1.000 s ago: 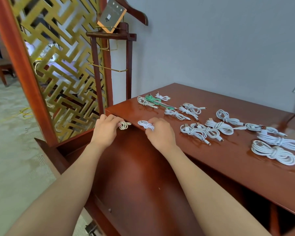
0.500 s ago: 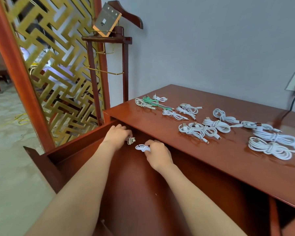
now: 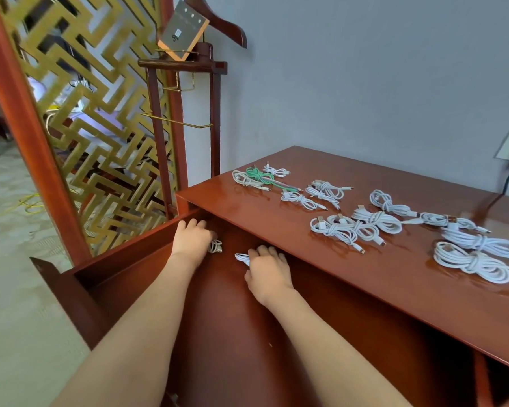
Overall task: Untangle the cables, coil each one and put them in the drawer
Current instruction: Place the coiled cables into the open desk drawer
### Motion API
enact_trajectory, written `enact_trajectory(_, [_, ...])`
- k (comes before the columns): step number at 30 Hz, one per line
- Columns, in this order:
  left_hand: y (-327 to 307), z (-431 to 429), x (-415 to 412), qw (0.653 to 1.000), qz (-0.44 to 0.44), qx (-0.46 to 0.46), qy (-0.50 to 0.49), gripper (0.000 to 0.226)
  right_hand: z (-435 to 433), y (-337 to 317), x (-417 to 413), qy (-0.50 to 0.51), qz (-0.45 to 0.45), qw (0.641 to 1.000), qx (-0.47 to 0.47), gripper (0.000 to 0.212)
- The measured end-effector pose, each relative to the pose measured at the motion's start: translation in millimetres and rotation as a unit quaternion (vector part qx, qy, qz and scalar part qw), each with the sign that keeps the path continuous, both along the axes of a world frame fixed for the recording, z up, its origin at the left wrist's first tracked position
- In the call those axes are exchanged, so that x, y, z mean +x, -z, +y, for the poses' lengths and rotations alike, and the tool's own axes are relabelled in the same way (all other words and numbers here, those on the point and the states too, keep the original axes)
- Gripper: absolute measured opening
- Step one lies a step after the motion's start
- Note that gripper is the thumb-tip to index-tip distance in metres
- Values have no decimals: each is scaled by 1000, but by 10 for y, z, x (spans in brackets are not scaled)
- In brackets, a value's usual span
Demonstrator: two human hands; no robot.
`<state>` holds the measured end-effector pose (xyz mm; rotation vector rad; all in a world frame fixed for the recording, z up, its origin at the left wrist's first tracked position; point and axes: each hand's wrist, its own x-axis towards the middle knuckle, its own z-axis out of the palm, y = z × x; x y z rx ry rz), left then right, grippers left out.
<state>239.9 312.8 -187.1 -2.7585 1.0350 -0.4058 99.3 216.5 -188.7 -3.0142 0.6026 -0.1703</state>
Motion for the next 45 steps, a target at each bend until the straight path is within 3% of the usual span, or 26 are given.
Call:
enact_trajectory(6, [0, 71, 67, 988, 121, -93, 17, 51, 42, -31, 41, 29, 18, 999, 5, 36])
enact_trajectory(9, [43, 128, 99, 980, 174, -92, 32, 58, 65, -70, 23, 23, 2, 1000, 15, 38])
enact_trajectory(14, [-77, 209, 52, 994, 97, -41, 41, 63, 162, -287, -60, -91, -58, 994, -10, 28])
enact_trajectory(18, [-352, 200, -16, 987, 55, -136, 65, 41, 166, -629, -45, -154, -100, 983, -12, 26])
enact_trajectory(23, [-725, 35, -18, 964, 51, -246, 85, 30, -88, -929, -41, -91, -118, 989, -14, 27])
enact_trajectory(31, [-984, -494, 58, 986, 30, -129, 100, 47, -573, -1020, -3, 36, -23, 998, -54, 42])
enact_trajectory(37, [-885, -790, 110, 996, 47, -16, 72, 63, -777, -997, 103, 56, 16, 996, -61, 45])
enact_trajectory(45, [-751, -1060, 183, 997, -23, 62, 38, 50, -959, -849, 240, 74, 31, 997, -11, 57])
